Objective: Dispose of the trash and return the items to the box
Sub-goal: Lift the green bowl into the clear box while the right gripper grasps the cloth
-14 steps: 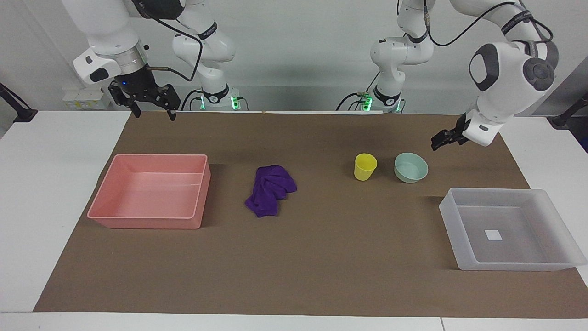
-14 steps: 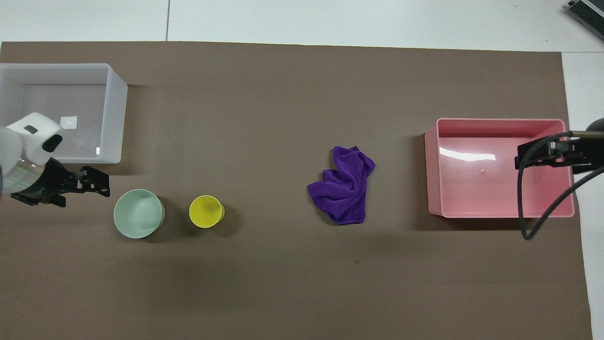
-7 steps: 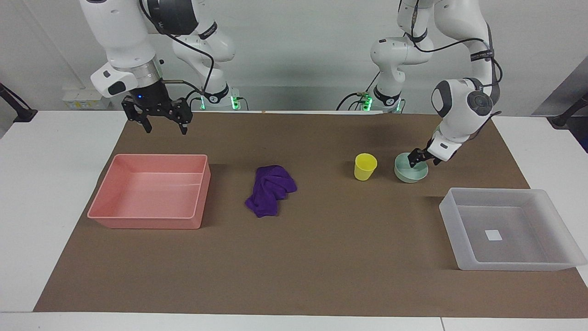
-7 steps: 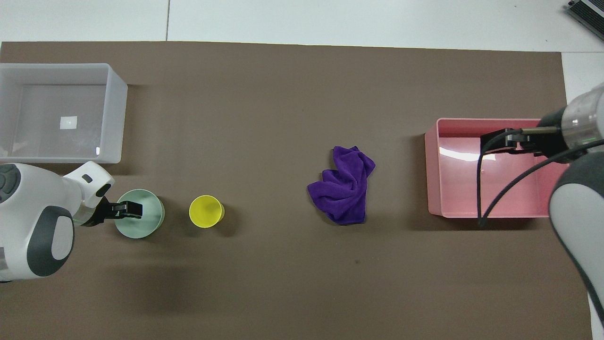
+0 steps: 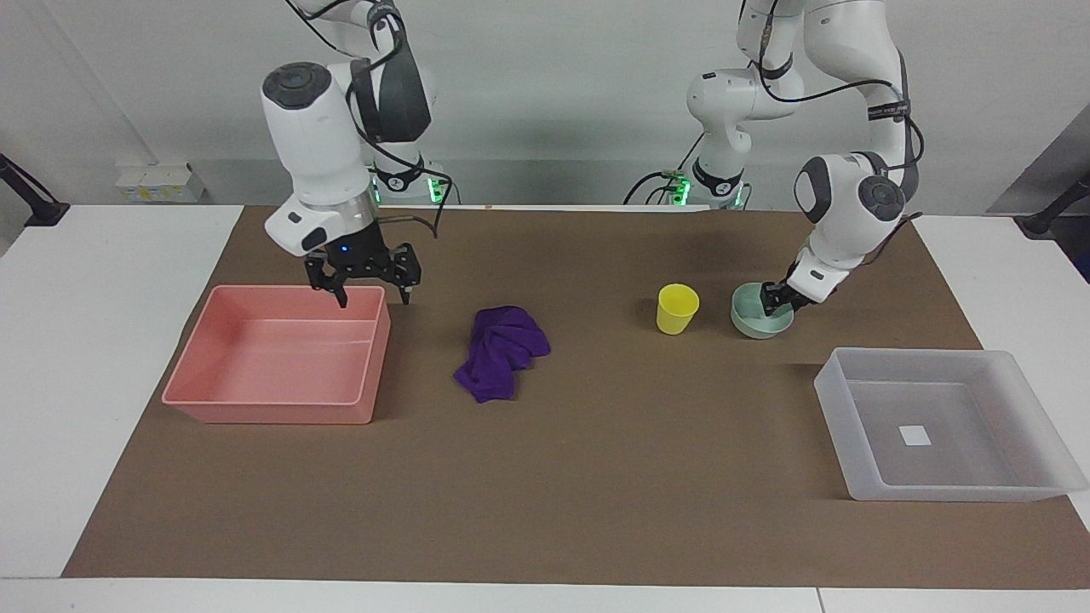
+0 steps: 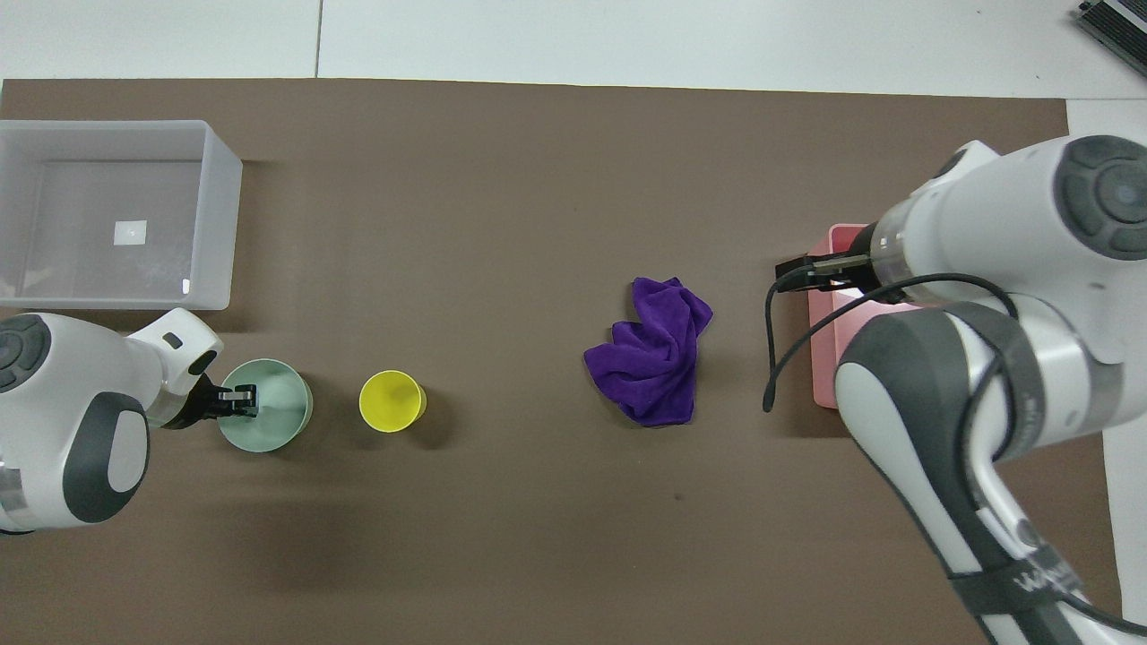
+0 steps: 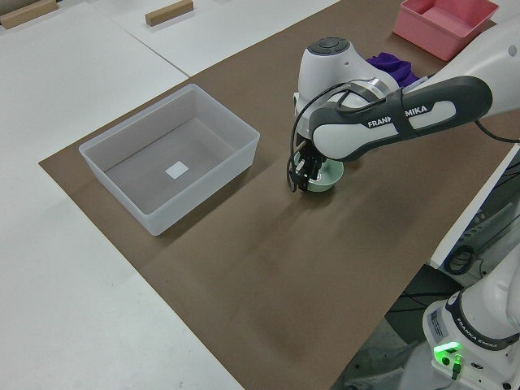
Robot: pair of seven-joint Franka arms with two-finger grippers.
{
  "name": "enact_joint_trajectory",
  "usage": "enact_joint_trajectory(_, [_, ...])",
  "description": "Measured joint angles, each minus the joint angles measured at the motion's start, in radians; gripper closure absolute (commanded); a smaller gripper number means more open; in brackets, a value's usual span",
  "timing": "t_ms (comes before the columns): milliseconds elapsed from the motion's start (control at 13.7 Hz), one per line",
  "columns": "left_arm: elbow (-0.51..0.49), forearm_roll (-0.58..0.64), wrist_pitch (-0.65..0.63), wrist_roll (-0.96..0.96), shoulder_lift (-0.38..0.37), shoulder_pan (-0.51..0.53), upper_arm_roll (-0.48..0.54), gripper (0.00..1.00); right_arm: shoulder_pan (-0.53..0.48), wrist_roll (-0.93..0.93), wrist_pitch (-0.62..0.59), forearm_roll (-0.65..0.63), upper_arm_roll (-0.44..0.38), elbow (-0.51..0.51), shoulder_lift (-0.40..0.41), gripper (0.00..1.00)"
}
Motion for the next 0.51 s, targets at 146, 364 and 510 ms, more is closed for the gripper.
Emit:
enact_joint_trajectory(146, [0.013, -0.002, -0.028, 0.001, 0.001, 0.000, 0.000, 1.00, 0.035, 0.001, 0.053, -0.005, 0.000, -0.004, 0.049, 0.00])
enact_joint_trajectory(364, [0.103, -0.005, -0.164, 0.002, 0.000, 0.001, 0.001, 1.00, 0.091, 0.006, 0.134, -0.009, 0.000, -0.021, 0.101, 0.00])
enact_joint_trajectory(510, [0.200, -0.005, -0.290, 0.002, -0.001, 0.001, 0.002, 1.00, 0.136, 0.026, 0.237, -0.012, 0.000, -0.087, 0.117, 0.00])
